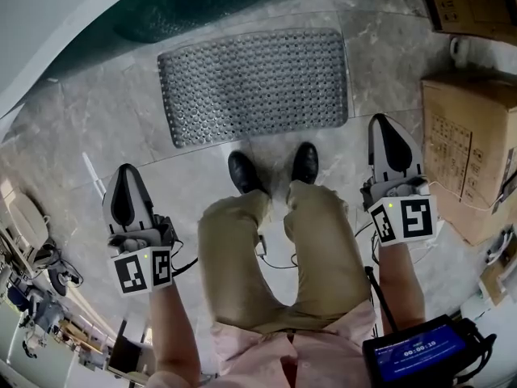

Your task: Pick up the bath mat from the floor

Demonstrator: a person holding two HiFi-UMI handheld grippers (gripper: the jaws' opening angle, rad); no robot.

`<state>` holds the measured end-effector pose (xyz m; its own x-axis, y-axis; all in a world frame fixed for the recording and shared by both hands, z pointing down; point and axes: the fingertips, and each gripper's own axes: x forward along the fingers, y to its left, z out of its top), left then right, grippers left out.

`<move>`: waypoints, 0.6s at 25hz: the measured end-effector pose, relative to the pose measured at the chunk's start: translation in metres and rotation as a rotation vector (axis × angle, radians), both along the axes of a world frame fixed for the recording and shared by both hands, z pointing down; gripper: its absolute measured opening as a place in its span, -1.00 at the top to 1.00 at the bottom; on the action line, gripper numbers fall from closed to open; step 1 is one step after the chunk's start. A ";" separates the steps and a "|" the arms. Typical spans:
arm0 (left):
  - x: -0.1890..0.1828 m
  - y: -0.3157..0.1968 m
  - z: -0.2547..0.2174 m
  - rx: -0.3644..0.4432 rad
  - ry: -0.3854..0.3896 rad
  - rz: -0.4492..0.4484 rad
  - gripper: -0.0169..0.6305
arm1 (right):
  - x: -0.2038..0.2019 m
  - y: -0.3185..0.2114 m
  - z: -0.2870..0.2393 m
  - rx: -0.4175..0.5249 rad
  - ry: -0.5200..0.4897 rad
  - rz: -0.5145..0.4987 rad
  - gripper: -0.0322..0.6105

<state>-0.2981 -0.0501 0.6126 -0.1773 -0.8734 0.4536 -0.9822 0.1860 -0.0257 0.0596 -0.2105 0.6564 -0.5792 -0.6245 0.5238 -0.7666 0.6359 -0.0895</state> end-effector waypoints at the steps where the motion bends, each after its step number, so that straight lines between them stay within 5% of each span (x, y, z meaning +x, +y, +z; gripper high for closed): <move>1: -0.001 -0.001 0.005 0.003 0.004 -0.005 0.86 | 0.000 -0.002 0.005 0.002 0.001 0.001 0.84; 15: -0.020 -0.012 0.093 0.001 0.031 -0.020 0.87 | 0.003 -0.026 0.085 0.021 0.012 0.019 0.84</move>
<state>-0.3182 -0.0619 0.7056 -0.1810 -0.8701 0.4585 -0.9786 0.2060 0.0045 0.0622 -0.2364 0.7418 -0.5611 -0.6461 0.5174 -0.7793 0.6230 -0.0670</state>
